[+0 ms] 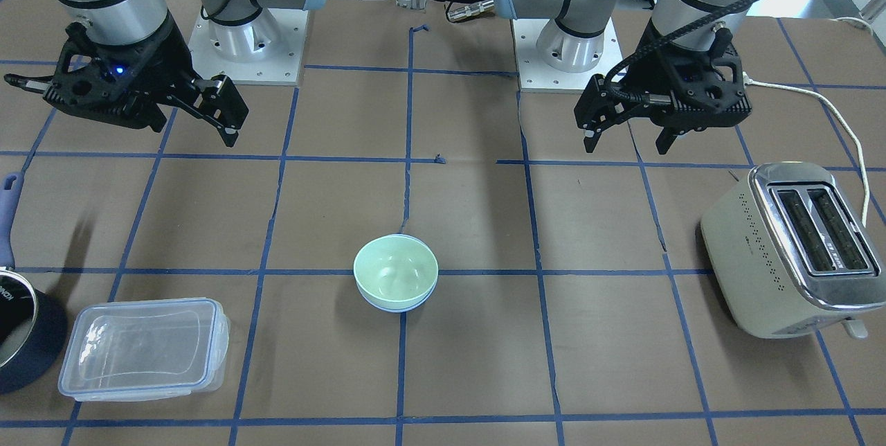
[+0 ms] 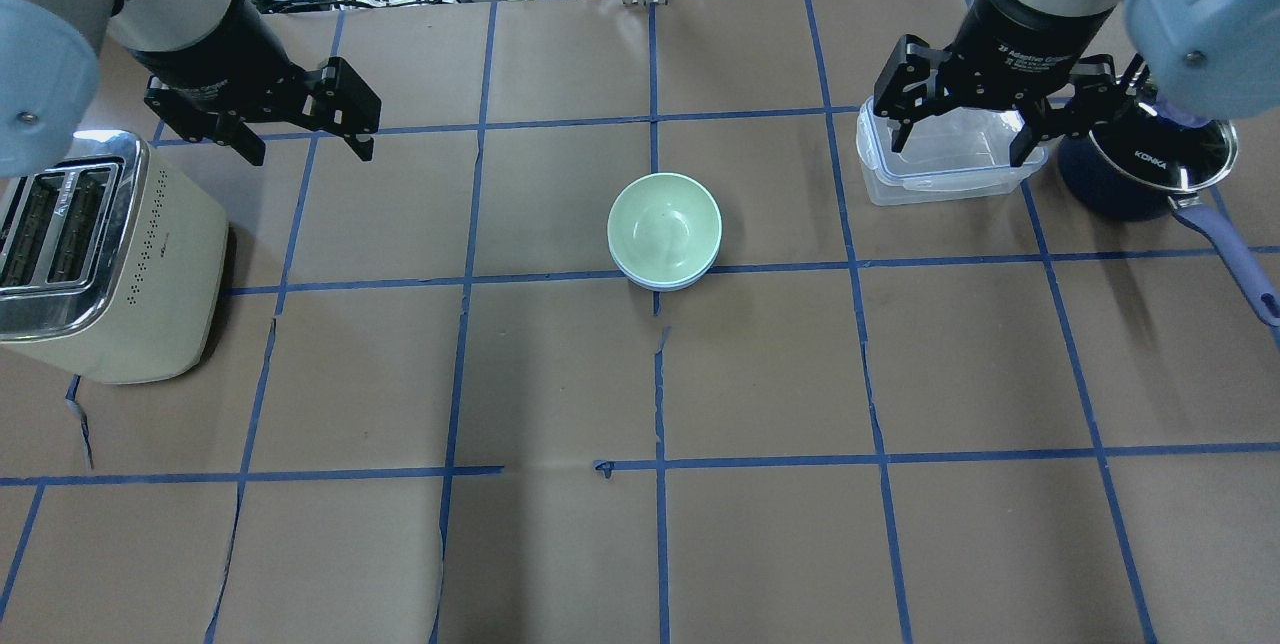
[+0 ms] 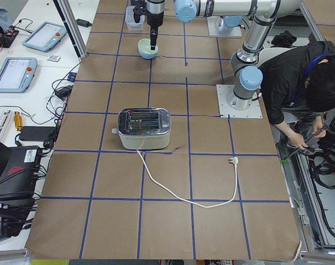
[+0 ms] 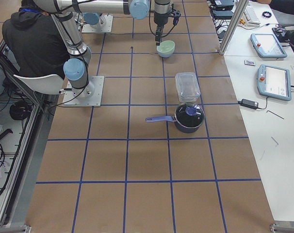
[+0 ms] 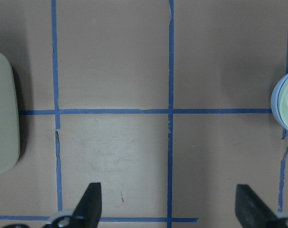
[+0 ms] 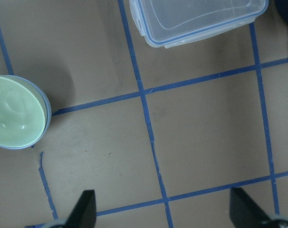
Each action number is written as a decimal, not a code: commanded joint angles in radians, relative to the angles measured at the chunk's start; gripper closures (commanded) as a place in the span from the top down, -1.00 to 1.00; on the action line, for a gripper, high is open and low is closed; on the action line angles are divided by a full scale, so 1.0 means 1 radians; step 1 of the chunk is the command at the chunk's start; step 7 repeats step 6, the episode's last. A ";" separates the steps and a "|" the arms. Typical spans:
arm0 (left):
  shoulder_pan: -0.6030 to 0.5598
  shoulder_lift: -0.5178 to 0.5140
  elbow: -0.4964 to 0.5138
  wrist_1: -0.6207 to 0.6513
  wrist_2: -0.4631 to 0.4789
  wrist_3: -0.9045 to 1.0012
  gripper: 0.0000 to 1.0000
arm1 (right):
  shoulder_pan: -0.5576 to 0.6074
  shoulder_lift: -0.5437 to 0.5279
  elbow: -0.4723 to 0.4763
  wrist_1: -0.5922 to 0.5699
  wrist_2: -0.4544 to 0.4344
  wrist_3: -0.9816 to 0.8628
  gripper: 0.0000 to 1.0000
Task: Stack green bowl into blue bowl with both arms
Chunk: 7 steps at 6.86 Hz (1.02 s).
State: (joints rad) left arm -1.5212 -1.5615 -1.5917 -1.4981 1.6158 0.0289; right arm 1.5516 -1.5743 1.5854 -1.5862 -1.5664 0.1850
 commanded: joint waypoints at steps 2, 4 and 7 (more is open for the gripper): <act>-0.001 0.005 0.018 -0.010 0.004 -0.015 1.00 | 0.001 -0.048 -0.002 0.078 0.014 -0.013 1.00; -0.001 0.003 0.016 -0.010 0.003 -0.017 1.00 | 0.001 -0.052 -0.002 0.081 0.011 -0.015 1.00; -0.001 -0.002 0.016 -0.010 0.001 -0.017 1.00 | 0.001 -0.050 -0.001 0.080 0.003 -0.015 1.00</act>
